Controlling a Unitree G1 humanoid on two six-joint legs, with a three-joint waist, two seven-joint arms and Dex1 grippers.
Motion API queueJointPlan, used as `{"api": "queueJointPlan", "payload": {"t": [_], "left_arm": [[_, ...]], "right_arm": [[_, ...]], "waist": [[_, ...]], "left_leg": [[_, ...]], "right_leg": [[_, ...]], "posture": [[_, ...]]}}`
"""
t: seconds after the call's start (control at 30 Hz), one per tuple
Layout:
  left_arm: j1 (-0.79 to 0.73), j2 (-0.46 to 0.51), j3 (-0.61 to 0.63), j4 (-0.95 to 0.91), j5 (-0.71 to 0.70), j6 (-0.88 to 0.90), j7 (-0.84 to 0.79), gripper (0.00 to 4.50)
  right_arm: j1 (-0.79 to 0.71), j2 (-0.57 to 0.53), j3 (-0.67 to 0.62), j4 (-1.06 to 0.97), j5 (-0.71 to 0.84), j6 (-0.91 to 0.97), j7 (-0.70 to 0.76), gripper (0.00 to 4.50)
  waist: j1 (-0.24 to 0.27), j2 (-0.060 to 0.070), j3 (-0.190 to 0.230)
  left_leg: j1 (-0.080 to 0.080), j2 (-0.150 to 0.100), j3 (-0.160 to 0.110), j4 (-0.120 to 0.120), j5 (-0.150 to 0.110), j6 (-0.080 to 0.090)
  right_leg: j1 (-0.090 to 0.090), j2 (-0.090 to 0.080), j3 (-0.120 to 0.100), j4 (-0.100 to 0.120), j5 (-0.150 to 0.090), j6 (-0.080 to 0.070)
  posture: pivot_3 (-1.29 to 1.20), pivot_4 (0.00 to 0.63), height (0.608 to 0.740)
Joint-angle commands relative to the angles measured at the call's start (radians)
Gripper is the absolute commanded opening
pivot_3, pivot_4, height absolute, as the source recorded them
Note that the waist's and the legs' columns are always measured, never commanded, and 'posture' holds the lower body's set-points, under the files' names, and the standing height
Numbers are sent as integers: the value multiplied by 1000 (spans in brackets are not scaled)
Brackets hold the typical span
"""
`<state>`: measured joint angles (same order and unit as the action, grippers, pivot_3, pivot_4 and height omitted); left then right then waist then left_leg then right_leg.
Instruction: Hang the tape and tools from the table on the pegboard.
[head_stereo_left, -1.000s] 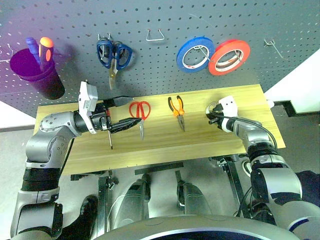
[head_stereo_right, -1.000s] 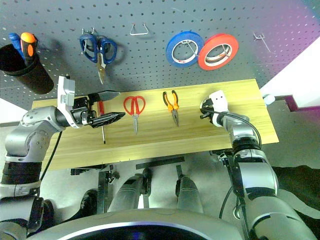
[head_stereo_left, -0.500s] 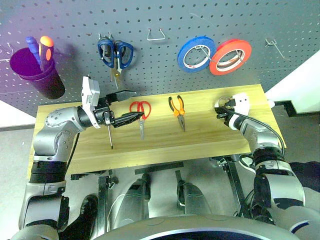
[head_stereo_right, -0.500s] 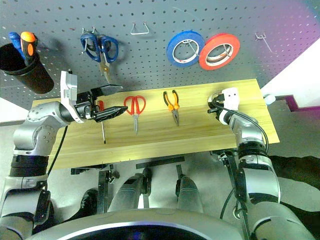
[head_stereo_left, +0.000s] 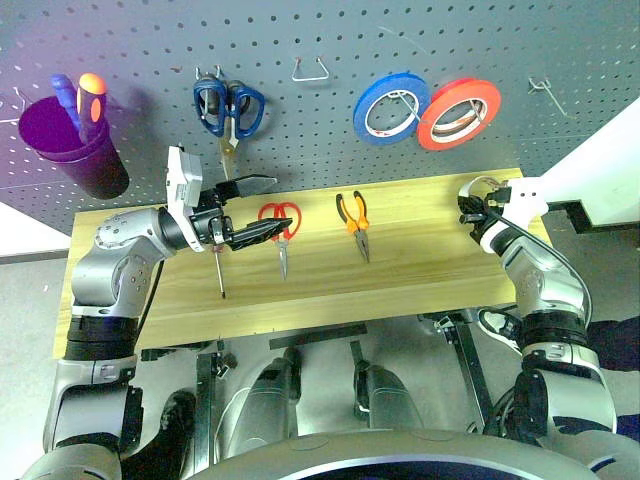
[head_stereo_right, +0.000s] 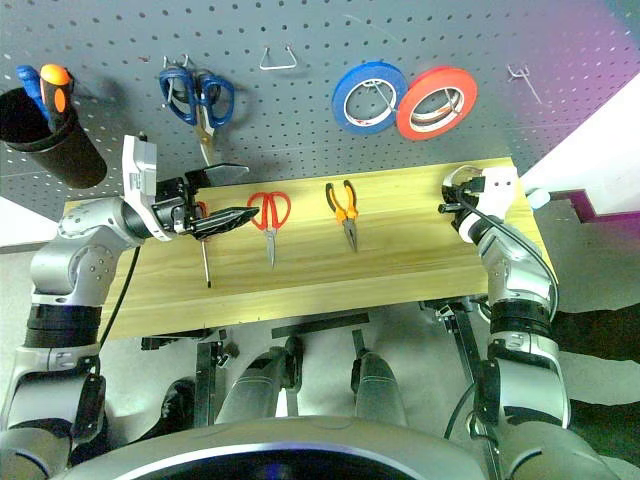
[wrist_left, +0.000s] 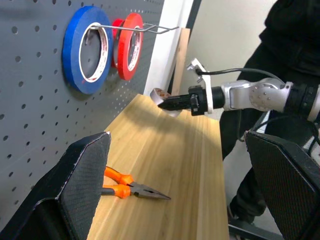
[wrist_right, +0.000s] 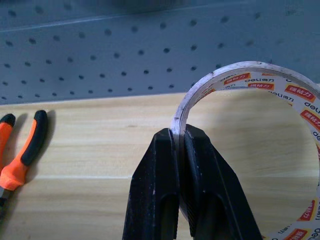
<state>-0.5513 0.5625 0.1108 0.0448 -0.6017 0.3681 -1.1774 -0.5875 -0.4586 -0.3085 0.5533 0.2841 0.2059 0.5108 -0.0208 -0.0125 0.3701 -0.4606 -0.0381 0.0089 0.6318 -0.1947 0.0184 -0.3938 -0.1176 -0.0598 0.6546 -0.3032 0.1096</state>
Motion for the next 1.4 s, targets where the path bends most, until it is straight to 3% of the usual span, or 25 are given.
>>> {"api": "queueJointPlan", "payload": {"t": [0.03,0.6,1.4], "left_arm": [[6,2,8,-31,-18,2,-4,4500],[-27,-17,-11,-20,-25,20,-17,4500],[-51,-43,-2,18,-20,-12,-9,4500]], "right_arm": [[30,-16,-29,-87,22,-24,-12,50],[64,-26,-126,-214,76,-73,-142,50],[54,-54,-107,-381,78,-75,-181,50]], "waist": [[0,0,0],[-2,0,0],[-24,0,-1]], "left_leg": [[0,0,0,0,0,0],[0,1,0,14,0,0],[0,1,0,15,0,1]], "right_leg": [[0,0,0,1,0,0],[0,0,1,12,0,0],[0,-1,1,14,0,0]], "posture": [[-96,284,740],[-127,283,740],[-156,285,740]]}}
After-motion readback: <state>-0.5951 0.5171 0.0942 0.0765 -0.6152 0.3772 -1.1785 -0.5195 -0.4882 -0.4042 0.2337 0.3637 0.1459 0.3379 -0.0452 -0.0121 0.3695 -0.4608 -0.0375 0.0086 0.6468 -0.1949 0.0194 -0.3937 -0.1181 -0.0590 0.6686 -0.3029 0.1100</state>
